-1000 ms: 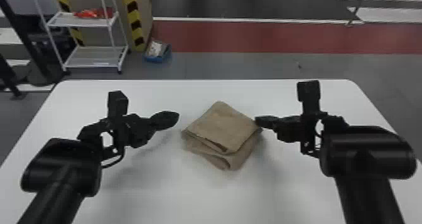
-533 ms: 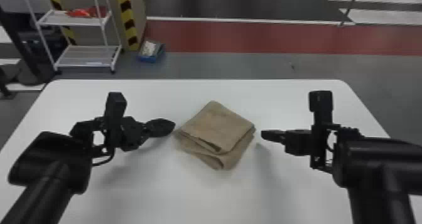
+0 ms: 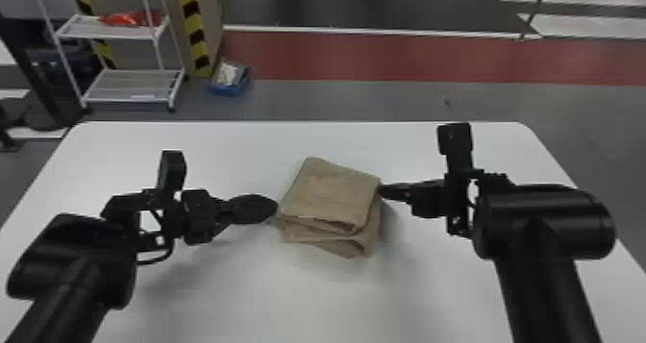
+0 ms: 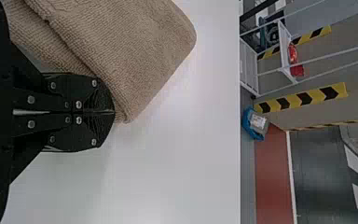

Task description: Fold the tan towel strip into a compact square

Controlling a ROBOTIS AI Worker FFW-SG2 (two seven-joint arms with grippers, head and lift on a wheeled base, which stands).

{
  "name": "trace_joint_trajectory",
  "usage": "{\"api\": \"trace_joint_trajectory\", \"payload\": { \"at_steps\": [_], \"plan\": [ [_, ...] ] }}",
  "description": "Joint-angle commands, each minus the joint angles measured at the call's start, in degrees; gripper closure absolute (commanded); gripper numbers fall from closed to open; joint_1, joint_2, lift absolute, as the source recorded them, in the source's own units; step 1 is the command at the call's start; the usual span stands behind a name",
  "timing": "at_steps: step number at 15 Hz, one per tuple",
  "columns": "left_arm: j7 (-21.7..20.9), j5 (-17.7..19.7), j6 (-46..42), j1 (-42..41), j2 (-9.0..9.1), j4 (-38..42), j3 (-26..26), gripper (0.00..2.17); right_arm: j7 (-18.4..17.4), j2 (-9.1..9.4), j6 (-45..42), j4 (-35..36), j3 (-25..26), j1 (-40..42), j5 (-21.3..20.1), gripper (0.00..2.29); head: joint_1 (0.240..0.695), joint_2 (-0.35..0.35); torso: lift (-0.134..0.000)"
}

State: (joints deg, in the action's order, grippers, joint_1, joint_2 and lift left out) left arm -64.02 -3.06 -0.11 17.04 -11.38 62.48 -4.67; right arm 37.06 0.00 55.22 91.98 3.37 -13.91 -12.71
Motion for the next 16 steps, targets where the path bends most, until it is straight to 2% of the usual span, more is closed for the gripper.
{"api": "trace_joint_trajectory", "payload": {
  "at_steps": [1,9,13,15,16],
  "plan": [
    [-0.8,0.5,-0.3,-1.5,0.04,2.5,0.1,2.01,-0.1,0.05,-4.1,-2.2,-0.4,-1.5,0.5,2.13,0.695,-0.059,-0.128],
    [-6.2,0.6,1.8,-3.0,0.04,5.3,-0.1,2.01,-0.1,0.05,-11.1,-9.4,-2.0,-4.6,1.1,2.13,0.695,-0.052,-0.128],
    [-7.4,0.7,3.6,-4.3,0.3,8.0,-0.1,2.01,-0.4,0.05,-15.0,-12.4,-2.0,-5.7,1.8,2.13,0.695,-0.051,-0.128],
    [-6.4,0.7,3.6,-4.6,0.22,8.7,1.2,1.99,-0.7,0.05,-15.0,-12.2,-2.0,-5.6,1.0,2.13,0.695,-0.052,-0.128],
    [-4.5,0.9,3.8,-4.8,0.22,10.1,3.4,1.53,-0.8,0.05,-14.5,-10.8,-1.5,-5.1,0.1,2.13,0.695,-0.052,-0.128]
  ]
}}
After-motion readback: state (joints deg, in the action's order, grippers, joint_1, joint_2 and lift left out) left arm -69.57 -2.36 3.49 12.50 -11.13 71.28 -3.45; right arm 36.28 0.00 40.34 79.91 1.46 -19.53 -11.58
